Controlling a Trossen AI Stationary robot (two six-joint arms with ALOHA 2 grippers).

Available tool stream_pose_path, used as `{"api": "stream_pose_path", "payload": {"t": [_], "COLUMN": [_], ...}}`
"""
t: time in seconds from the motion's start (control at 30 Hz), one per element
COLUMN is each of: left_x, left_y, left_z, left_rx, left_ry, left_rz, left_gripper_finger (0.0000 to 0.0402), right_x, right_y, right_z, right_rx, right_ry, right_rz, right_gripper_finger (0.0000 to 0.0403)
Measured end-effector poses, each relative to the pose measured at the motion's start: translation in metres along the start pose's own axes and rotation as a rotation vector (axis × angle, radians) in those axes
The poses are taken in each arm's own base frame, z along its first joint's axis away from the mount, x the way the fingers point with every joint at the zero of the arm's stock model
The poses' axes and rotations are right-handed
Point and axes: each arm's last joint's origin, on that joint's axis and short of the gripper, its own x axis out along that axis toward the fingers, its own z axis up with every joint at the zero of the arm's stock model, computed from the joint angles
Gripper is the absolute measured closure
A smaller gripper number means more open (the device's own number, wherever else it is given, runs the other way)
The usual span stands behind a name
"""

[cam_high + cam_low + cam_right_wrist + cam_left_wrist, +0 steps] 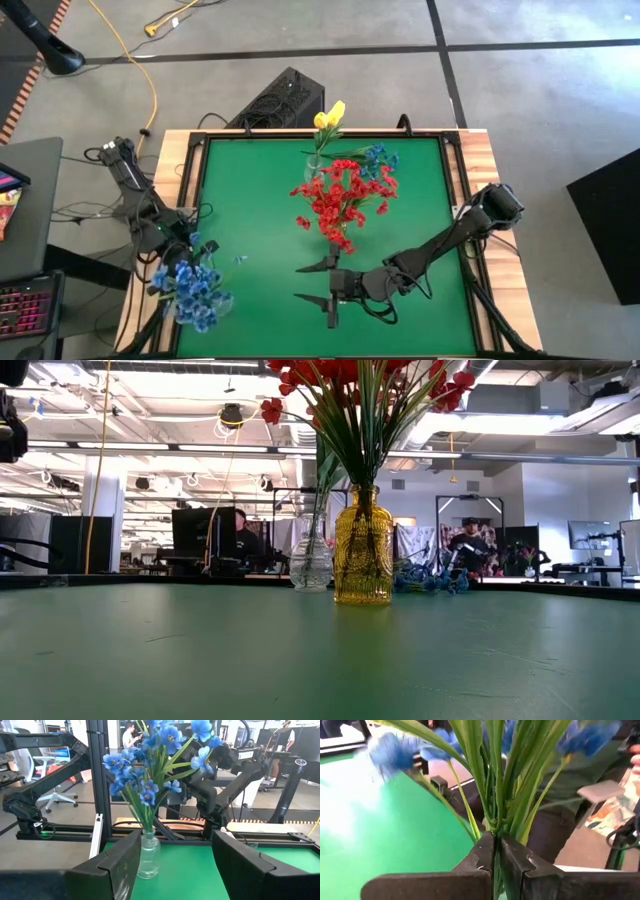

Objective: Sort flowers into vase by color
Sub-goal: Put the bottom blue flowers into the bottom transparent vase

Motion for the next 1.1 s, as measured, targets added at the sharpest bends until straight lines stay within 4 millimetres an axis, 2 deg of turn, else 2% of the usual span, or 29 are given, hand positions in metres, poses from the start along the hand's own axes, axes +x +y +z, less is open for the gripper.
{"api": "stream_pose_path", "payload": {"t": [0.43,0.67,1.1], "left_x": [0.014,0.016,0.015], "left_y": [0.003,0.004,0.005], "left_z": [-0.011,-0.013,-0.016], "left_rx": [-0.034,-0.033,-0.208], "left_ry": [0.142,0.151,0.171], "left_rz": [0.078,0.136,0.161], "left_gripper_finger": [0.0401,0.0401,0.0378], "right_x": [0.000,0.000,-0.001], "right_y": [0.000,0.000,0.001], "right_z": [0.000,0.000,0.000], "right_rx": [0.001,0.001,0.001], "right_ry": [-0.001,-0.001,-0.001], "right_rz": [0.000,0.000,0.003], "right_gripper_finger": [0.0132,0.0132,0.0132]}}
